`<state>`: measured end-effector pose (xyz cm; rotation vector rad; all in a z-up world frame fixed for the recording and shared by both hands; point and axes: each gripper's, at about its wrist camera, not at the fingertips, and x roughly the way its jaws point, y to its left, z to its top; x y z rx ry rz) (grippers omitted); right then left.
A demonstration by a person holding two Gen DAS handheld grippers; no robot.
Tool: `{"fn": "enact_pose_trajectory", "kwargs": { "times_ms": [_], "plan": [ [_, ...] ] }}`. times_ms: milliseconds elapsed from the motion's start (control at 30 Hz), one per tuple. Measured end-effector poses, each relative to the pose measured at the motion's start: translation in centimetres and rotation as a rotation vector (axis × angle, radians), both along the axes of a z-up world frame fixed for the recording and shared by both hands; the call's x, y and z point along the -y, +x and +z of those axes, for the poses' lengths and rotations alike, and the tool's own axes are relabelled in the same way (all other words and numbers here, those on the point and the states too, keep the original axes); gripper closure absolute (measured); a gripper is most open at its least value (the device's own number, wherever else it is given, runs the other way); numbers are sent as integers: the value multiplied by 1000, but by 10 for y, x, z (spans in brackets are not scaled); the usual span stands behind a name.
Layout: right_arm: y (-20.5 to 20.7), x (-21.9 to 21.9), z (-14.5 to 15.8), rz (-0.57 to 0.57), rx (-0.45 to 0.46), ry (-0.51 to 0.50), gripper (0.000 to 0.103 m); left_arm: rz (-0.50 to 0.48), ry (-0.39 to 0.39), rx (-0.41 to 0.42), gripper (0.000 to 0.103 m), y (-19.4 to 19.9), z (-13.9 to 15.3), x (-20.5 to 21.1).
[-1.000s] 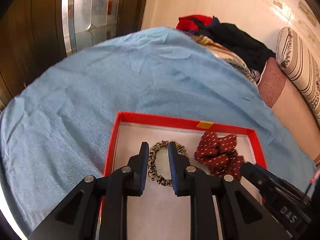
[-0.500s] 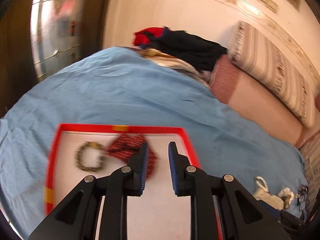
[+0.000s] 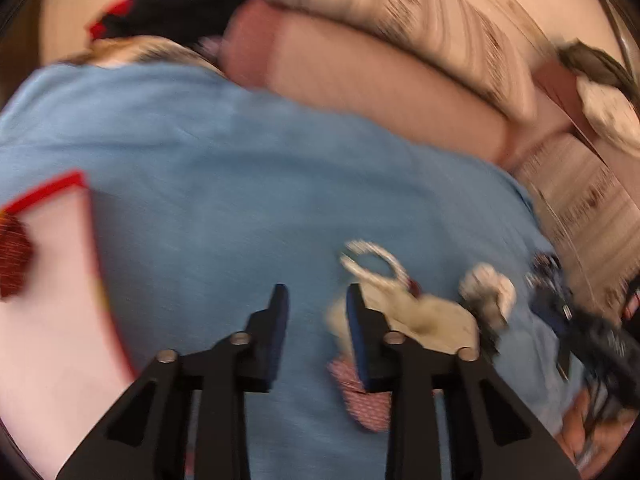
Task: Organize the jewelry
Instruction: 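Grasp cream sheer polka-dot scrunchie with left tool while right tool approaches white scrunchie, then grip white red-dotted scrunchie with right tool while left tool lifts cream scrunchie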
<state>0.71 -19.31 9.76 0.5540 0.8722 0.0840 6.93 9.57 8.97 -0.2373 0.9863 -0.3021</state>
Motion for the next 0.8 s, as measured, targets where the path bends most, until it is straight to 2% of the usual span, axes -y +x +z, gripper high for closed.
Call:
{"fn": "enact_pose_trajectory", "kwargs": {
  "times_ms": [67,133,167,200,333,367,400,467,500,600,700,800],
  "plan": [
    [3,12,-2,-34,-11,7,67,-67,-38,-52,69,1,-12,19],
    [4,19,-3,-51,-18,31,67,-83,-58,-73,61,0,-18,27],
    [4,23,-4,-59,-20,47,67,-78,-66,-83,51,2,-23,30],
    [6,25,-5,-64,-21,59,67,-72,-74,-91,49,2,-27,33],
    [6,35,-9,-78,-32,68,67,-58,-48,-142,49,10,-51,43],
    [7,35,-10,-80,-34,66,67,-59,-28,-149,54,11,-59,48],
    [8,37,-10,-89,-34,57,67,-61,-17,-146,68,11,-61,51],
    [8,42,-12,-101,-37,41,67,-87,5,-113,81,7,-55,60],
    [8,44,-14,-108,-41,37,67,-99,16,-81,84,3,-47,63],
    [10,52,-19,-132,-61,26,67,-123,30,28,85,-11,-17,67],
    [13,55,-26,-131,-88,4,56,-144,1,123,85,-25,15,64],
    [15,52,-32,-118,-95,-27,55,-156,-19,200,85,-37,40,61]
  ]
}}
